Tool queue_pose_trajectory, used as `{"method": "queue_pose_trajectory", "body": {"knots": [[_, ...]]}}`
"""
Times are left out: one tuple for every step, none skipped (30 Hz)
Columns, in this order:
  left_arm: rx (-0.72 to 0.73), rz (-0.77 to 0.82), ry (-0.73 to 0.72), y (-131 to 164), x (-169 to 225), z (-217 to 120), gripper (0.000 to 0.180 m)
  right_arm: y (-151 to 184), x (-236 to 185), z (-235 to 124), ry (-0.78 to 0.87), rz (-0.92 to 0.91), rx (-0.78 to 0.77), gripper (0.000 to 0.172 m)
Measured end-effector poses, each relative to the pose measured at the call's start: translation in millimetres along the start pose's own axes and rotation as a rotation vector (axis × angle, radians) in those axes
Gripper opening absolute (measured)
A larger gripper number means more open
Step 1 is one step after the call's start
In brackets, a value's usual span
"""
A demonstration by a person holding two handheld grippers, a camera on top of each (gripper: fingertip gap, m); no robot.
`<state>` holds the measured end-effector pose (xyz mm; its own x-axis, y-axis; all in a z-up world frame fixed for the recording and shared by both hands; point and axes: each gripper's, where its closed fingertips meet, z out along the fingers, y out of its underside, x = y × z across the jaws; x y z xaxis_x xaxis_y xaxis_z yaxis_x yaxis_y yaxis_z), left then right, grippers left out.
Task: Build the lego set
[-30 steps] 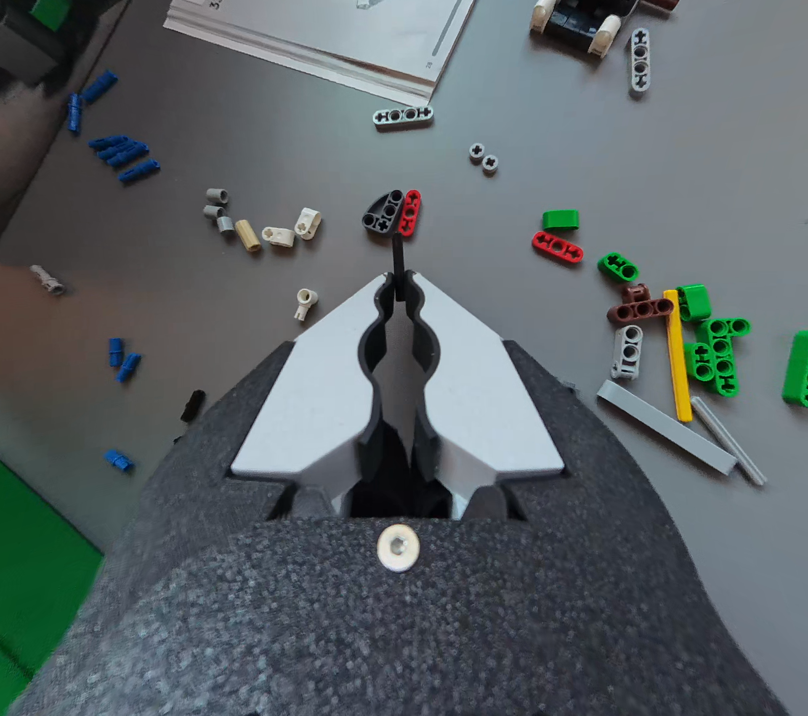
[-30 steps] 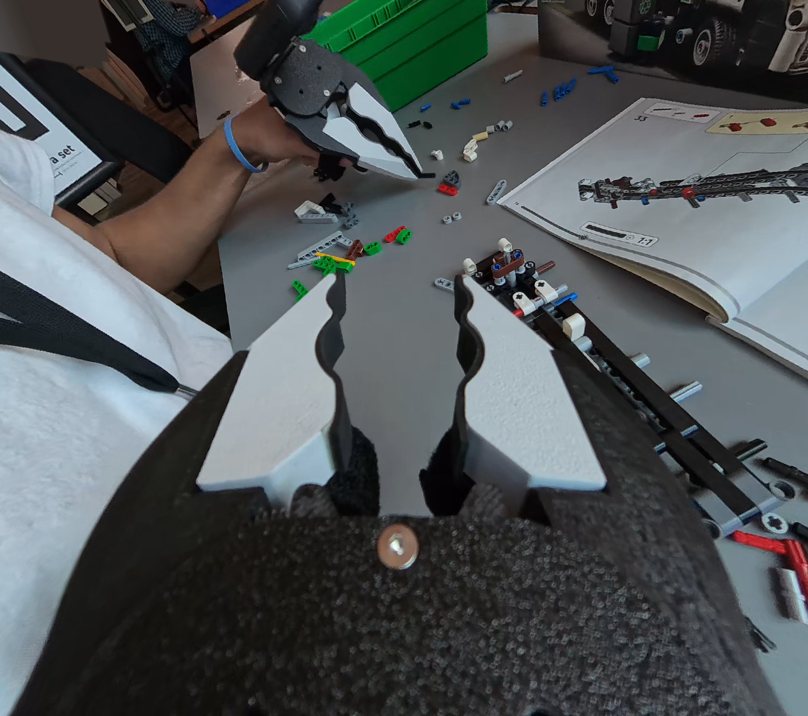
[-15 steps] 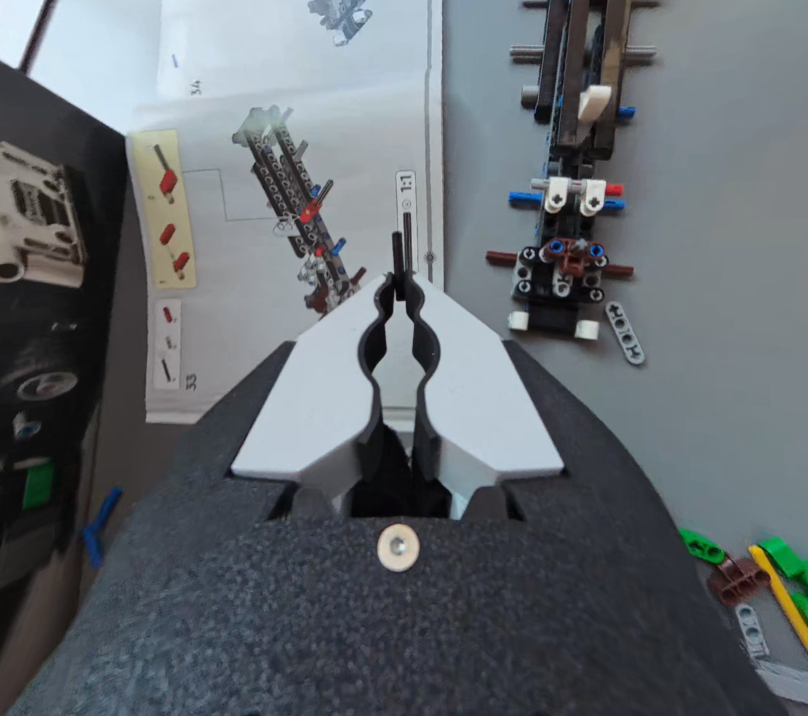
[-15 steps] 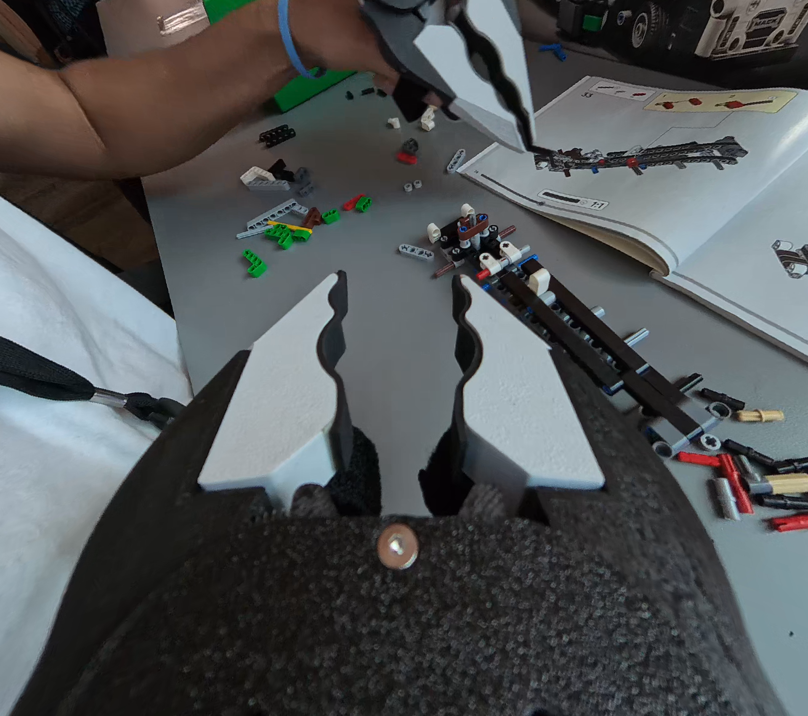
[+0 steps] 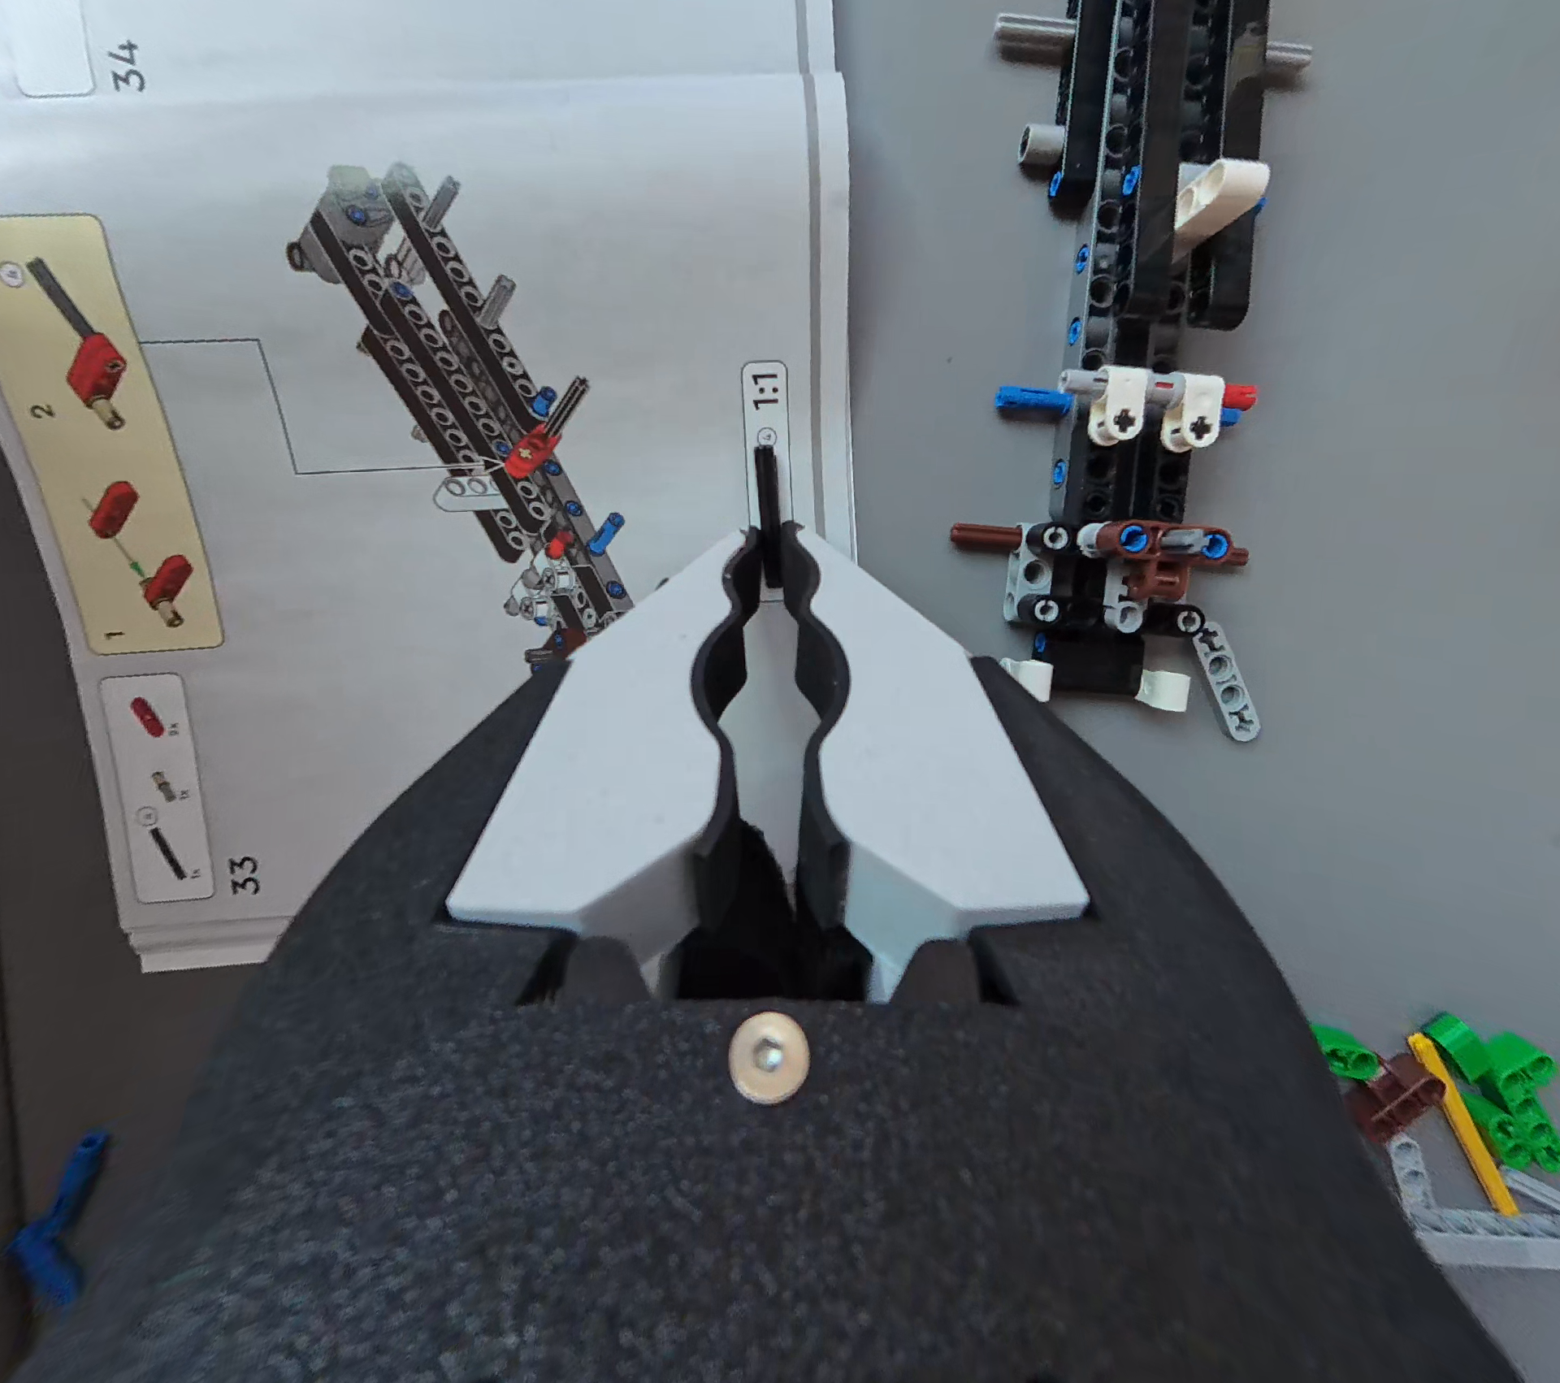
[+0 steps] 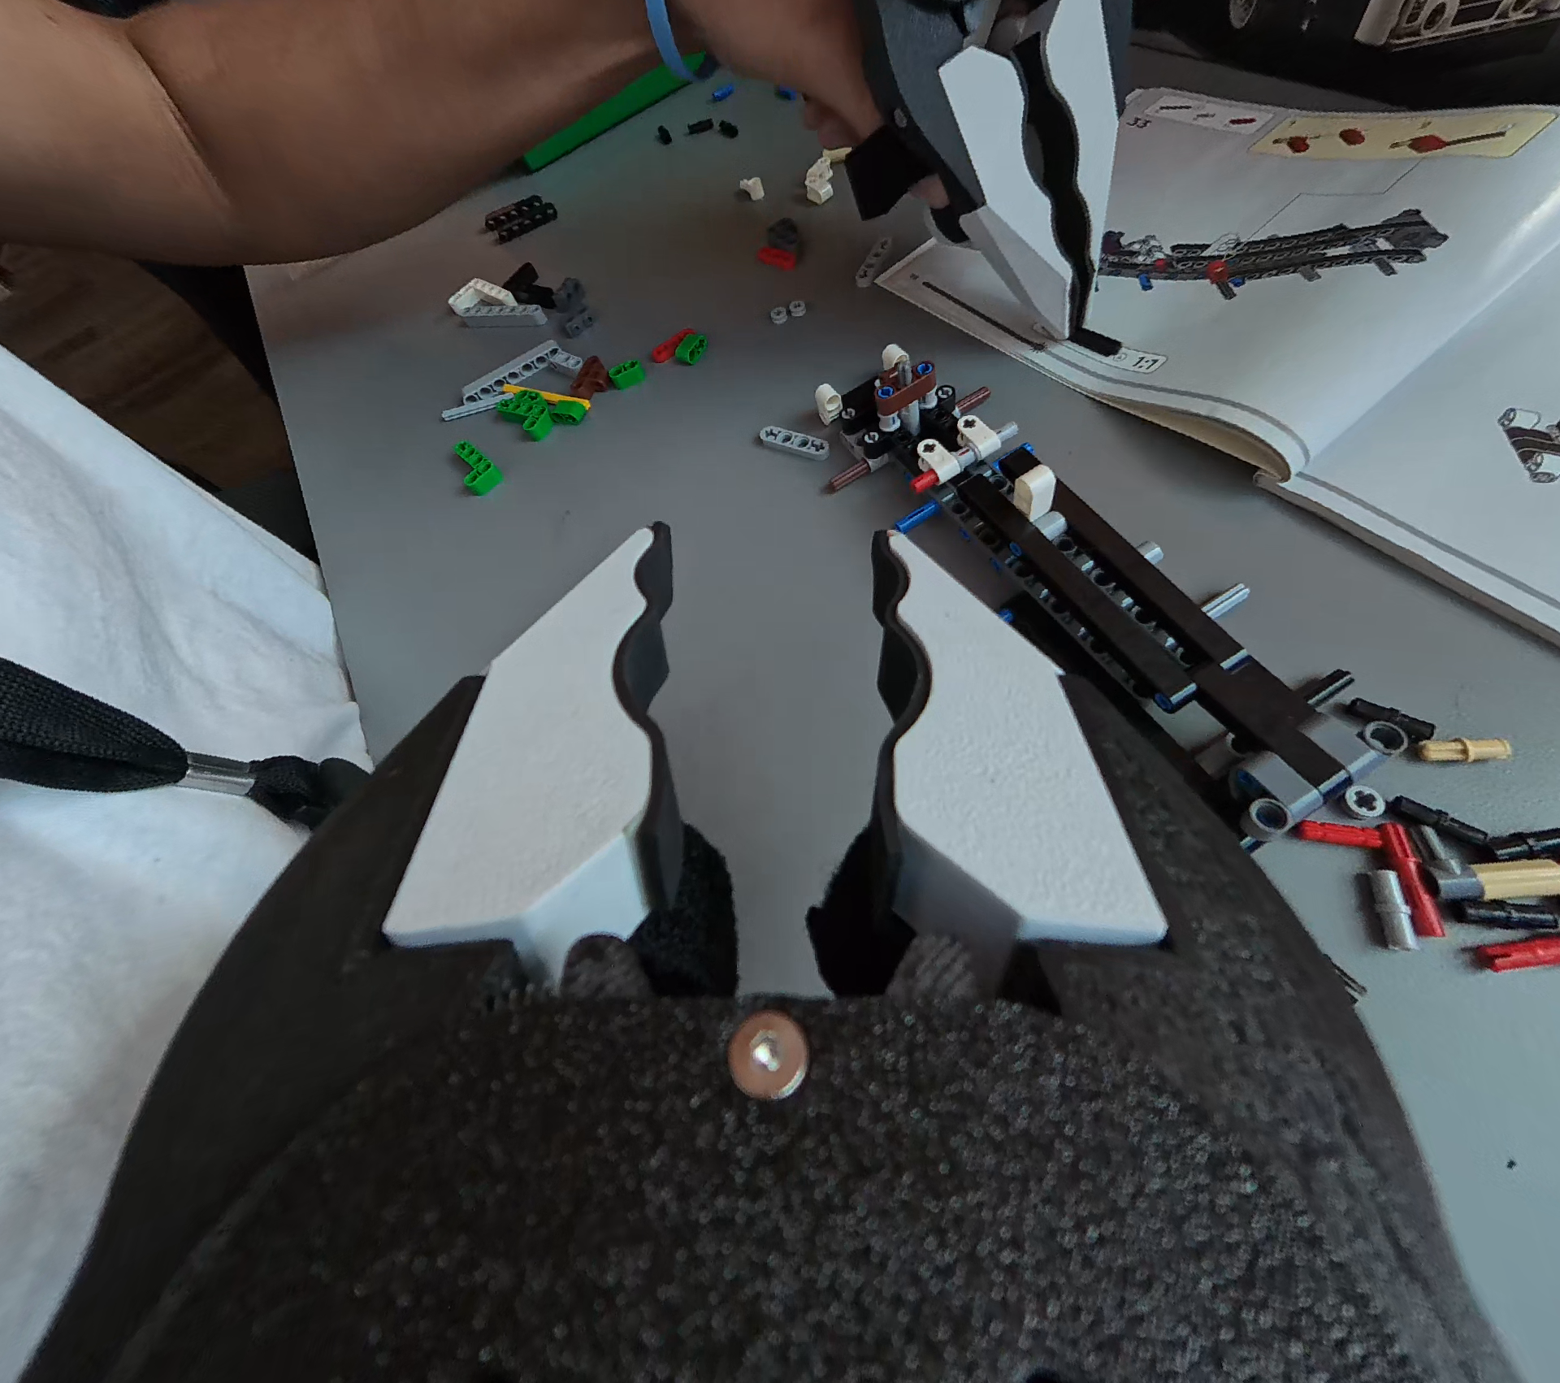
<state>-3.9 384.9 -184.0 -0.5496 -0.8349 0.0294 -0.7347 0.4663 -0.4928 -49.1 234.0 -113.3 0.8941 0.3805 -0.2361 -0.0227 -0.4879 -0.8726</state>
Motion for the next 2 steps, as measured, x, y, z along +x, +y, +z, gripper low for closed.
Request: {"method": "queue_pose_trajectory", "body": {"knots": [[0.000,-0.005,0.013,0.4,0.6,-0.2,0.003,0.2,-0.1,0.7,-0.003,0.001,-0.002,0.047],[-0.002,-0.008,0.029,0.9,1.0,-0.3,0.003,0.1,-0.6,1.5,-0.007,0.002,-0.003,0.046]]}}
